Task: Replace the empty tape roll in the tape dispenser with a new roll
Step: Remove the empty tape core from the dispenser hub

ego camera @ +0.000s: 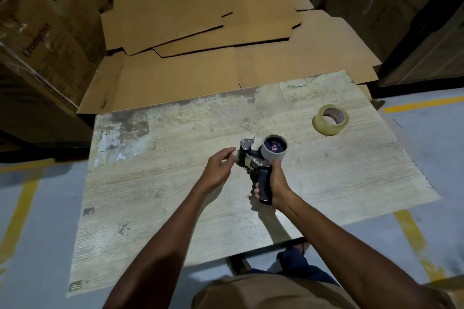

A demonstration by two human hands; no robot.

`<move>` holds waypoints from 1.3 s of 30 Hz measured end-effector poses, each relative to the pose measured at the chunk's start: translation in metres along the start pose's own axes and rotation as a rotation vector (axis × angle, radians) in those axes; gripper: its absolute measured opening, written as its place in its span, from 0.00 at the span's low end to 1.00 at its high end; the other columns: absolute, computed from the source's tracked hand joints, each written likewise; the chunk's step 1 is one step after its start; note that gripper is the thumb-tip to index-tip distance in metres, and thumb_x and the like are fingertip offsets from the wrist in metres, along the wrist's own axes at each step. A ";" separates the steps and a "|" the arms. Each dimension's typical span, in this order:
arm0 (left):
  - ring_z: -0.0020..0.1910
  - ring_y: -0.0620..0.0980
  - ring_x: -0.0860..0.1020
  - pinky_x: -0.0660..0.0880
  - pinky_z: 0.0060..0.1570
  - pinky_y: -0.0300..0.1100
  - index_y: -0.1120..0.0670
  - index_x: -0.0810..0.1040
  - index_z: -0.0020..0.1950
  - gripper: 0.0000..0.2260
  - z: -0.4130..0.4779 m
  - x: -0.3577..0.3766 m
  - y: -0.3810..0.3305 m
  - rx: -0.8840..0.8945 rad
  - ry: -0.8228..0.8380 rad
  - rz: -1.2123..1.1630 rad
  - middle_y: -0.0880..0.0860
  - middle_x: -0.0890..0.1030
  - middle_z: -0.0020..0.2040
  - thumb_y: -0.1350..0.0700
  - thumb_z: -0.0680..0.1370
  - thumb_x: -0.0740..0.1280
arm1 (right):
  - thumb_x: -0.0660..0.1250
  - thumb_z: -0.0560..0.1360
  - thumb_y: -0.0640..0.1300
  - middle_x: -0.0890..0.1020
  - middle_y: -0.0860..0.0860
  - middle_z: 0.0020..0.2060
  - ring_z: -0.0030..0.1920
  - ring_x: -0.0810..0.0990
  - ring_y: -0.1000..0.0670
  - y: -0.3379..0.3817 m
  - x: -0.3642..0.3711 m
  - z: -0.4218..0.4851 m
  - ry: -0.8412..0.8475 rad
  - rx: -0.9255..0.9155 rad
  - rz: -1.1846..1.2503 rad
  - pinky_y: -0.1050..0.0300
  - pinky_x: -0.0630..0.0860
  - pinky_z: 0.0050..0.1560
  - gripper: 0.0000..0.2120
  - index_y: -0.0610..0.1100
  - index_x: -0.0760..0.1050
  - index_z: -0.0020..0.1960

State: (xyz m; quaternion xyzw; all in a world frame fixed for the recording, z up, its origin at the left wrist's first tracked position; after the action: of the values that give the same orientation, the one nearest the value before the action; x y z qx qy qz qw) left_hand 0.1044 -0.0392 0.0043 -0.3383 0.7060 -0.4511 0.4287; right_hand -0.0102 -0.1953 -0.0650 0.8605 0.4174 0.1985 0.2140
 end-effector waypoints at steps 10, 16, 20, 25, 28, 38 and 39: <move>0.56 0.46 0.78 0.73 0.47 0.40 0.51 0.84 0.64 0.12 0.012 0.000 -0.065 0.249 -0.013 0.091 0.50 0.81 0.53 0.51 0.82 0.70 | 0.54 0.82 0.66 0.71 0.44 0.28 0.23 0.70 0.47 0.052 -0.024 -0.051 0.136 -0.029 -0.106 0.61 0.65 0.24 0.31 0.37 0.76 0.47; 0.52 0.46 0.74 0.69 0.44 0.38 0.49 0.88 0.53 0.06 0.013 -0.013 -0.122 0.411 -0.026 0.212 0.48 0.79 0.45 0.51 0.79 0.74 | 0.60 0.79 0.65 0.75 0.47 0.29 0.22 0.73 0.51 0.054 -0.035 -0.061 0.242 0.072 -0.091 0.63 0.68 0.20 0.29 0.39 0.78 0.41; 0.48 0.43 0.73 0.65 0.45 0.30 0.51 0.88 0.52 0.07 0.011 -0.014 -0.150 0.520 -0.037 0.288 0.48 0.79 0.42 0.51 0.77 0.75 | 0.61 0.79 0.64 0.74 0.50 0.28 0.21 0.72 0.53 0.046 -0.027 -0.065 0.343 0.153 -0.023 0.63 0.68 0.18 0.28 0.39 0.79 0.41; 0.49 0.41 0.73 0.65 0.44 0.30 0.51 0.88 0.54 0.06 0.013 -0.016 -0.151 0.513 -0.024 0.320 0.47 0.80 0.44 0.53 0.78 0.74 | 0.59 0.80 0.67 0.75 0.47 0.29 0.22 0.73 0.51 0.054 -0.022 -0.072 0.296 0.054 -0.025 0.62 0.68 0.20 0.30 0.40 0.78 0.41; 0.52 0.44 0.75 0.71 0.43 0.38 0.50 0.87 0.56 0.07 0.015 -0.018 -0.132 0.449 0.008 0.308 0.48 0.82 0.48 0.57 0.80 0.72 | 0.58 0.79 0.71 0.79 0.43 0.30 0.26 0.77 0.45 0.082 -0.041 -0.071 0.066 -0.265 -0.225 0.56 0.72 0.28 0.35 0.38 0.81 0.43; 0.51 0.44 0.80 0.74 0.44 0.40 0.51 0.87 0.50 0.04 0.019 -0.022 -0.095 0.309 -0.023 0.286 0.44 0.83 0.47 0.58 0.77 0.74 | 0.48 0.76 0.75 0.81 0.47 0.32 0.35 0.81 0.43 0.145 -0.050 -0.100 -0.472 -0.972 -1.037 0.54 0.66 0.31 0.35 0.46 0.77 0.45; 0.50 0.43 0.80 0.75 0.43 0.41 0.52 0.87 0.49 0.04 0.019 -0.024 -0.097 0.318 -0.048 0.295 0.45 0.83 0.47 0.59 0.77 0.74 | 0.49 0.77 0.75 0.81 0.47 0.32 0.35 0.81 0.43 0.144 -0.050 -0.099 -0.484 -0.975 -1.057 0.54 0.67 0.31 0.35 0.46 0.78 0.46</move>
State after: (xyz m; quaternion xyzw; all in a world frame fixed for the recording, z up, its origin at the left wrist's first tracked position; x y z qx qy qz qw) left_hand 0.1405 -0.0603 0.0972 -0.1701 0.6572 -0.4812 0.5546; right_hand 0.0013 -0.2959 0.0861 0.3733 0.5807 0.0373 0.7225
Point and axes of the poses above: each hand's wrist, its own z-axis towards the middle knuckle, its own x-axis out of the palm, y = z × x, the point moved 10 cm from there along z, towards the middle knuckle
